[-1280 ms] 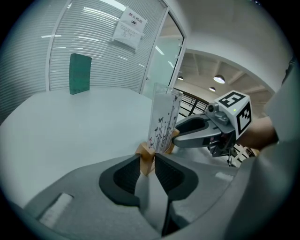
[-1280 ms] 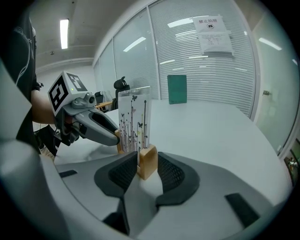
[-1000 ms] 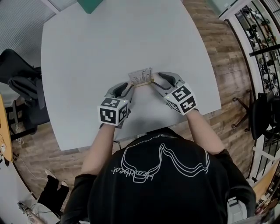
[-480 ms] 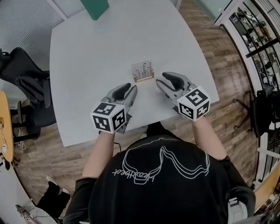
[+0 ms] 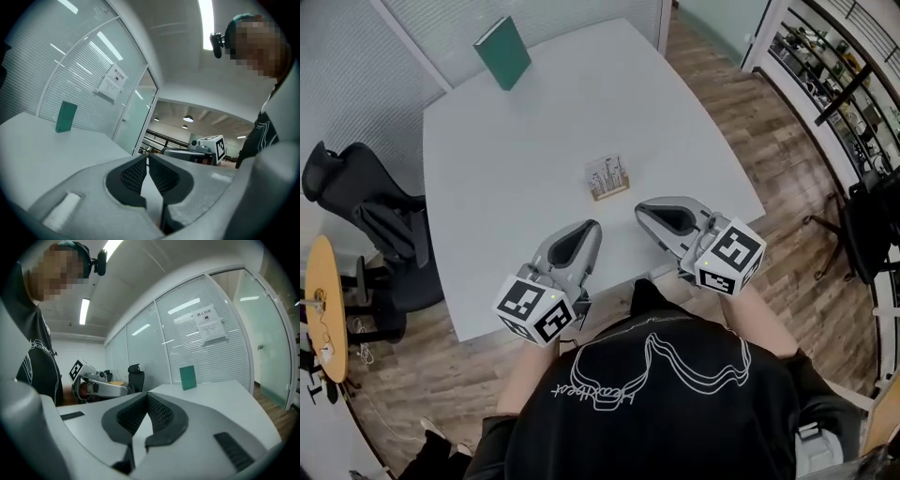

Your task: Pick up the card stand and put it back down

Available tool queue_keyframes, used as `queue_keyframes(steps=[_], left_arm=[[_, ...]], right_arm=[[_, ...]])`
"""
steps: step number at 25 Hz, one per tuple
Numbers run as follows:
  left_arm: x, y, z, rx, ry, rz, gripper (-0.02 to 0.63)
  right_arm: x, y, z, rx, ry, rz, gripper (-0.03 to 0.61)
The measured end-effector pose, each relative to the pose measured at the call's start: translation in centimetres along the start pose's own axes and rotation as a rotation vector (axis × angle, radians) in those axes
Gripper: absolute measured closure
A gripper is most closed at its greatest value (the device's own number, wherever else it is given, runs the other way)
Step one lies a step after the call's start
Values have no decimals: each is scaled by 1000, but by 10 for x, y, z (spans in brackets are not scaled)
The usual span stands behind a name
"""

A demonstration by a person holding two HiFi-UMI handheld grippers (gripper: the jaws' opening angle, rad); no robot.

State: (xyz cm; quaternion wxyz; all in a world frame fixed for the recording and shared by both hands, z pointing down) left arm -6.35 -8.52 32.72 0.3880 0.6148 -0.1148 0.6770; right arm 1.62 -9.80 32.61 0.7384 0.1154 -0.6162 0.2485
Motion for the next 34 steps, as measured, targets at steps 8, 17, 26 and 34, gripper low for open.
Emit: queue_keyframes(steps=[8, 17, 26, 34], left_arm=[[1, -31, -22, 65, -25, 80, 600], [7, -48, -33, 85, -25, 97, 600], [4, -51, -44, 126, -37, 87, 601], [15, -56, -41, 123, -18, 76, 601]], right_arm=[[3, 43, -7, -99, -34, 61, 572], [10, 60, -17, -93, -42, 79, 572], [10, 70, -17, -71, -36, 77, 571], [21, 69, -27, -51, -34, 93, 572]])
Point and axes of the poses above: the fingertips, and each gripper's own axes: z forward along the fingers, y to its left, x out of its underside, the point moved 1 cm from there along -z, backward along the fingers, and after that the axes turned 6 degrees about y, right-handed, at the moved point
